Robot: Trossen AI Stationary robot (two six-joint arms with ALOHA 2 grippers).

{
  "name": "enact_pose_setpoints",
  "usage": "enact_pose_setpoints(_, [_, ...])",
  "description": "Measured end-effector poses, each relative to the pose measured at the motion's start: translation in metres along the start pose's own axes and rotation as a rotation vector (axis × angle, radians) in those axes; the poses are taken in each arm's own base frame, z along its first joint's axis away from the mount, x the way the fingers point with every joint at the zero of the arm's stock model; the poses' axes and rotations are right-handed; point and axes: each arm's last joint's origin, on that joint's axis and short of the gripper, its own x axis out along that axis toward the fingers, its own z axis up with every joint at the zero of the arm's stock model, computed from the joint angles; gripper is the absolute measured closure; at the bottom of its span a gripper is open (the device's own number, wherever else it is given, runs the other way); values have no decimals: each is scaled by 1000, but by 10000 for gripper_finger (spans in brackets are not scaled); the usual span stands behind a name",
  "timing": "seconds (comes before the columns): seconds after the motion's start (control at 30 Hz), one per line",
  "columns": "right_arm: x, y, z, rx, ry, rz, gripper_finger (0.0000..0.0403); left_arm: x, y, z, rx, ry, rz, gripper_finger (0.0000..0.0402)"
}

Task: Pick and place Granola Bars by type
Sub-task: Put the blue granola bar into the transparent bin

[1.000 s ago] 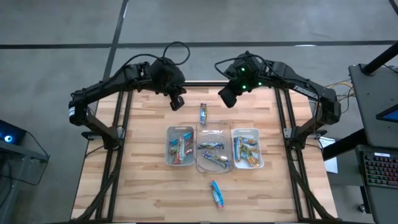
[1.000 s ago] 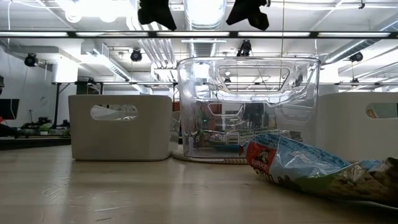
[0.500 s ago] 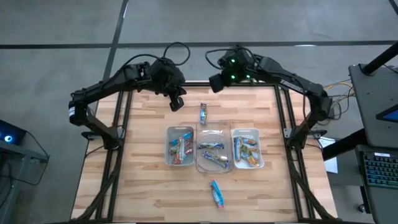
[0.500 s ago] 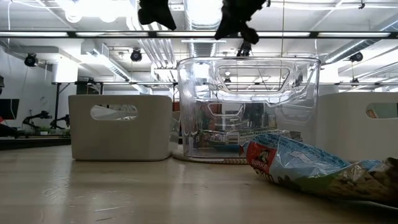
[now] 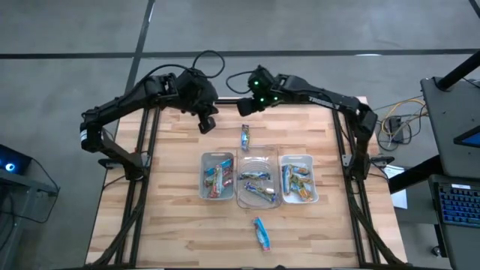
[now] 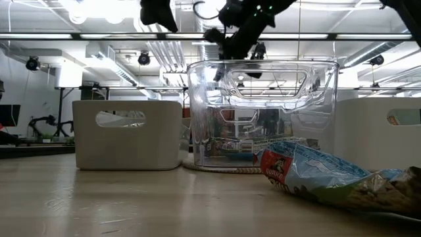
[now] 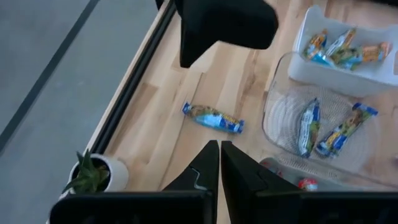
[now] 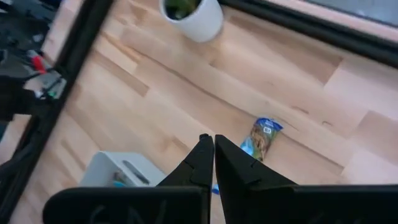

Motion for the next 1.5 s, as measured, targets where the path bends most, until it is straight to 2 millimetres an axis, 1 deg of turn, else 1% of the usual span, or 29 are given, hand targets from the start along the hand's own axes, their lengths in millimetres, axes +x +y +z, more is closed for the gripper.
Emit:
enact_pose_setpoints(0.13, [20,-5,-2,20,45,-26,388,-2,2,-3,2,21,4,401])
enact_pose_setpoints(0.27, [40,-10,-7,45,125,-39,352,-3,3,-5,10,33,7,401])
enact_pose_setpoints(0.33, [48,-11,-10,54,148,-46,324,-4,3,-5,16,33,10,401])
enact_pose_setpoints(0.63, [70,-19,-15,126,194,-98,181,-5,5,-5,10,30,14,401])
enact_pose_setpoints(0.77, [88,-26,-21,180,237,-146,120,-6,4,-6,0,32,8,401])
enact_pose_setpoints(0.93, [108,-31,-29,198,296,-170,62,-6,4,-6,-11,42,8,401])
enact_pose_setpoints(1.07, [114,-33,-32,209,316,-186,43,-6,4,-8,-16,56,8,401])
enact_pose_setpoints(1.23, [120,-37,-34,229,324,-209,45,-6,4,-8,-19,62,8,401])
enact_pose_setpoints(1.5, [136,-44,-40,242,339,-257,46,-6,4,-8,-21,61,8,401])
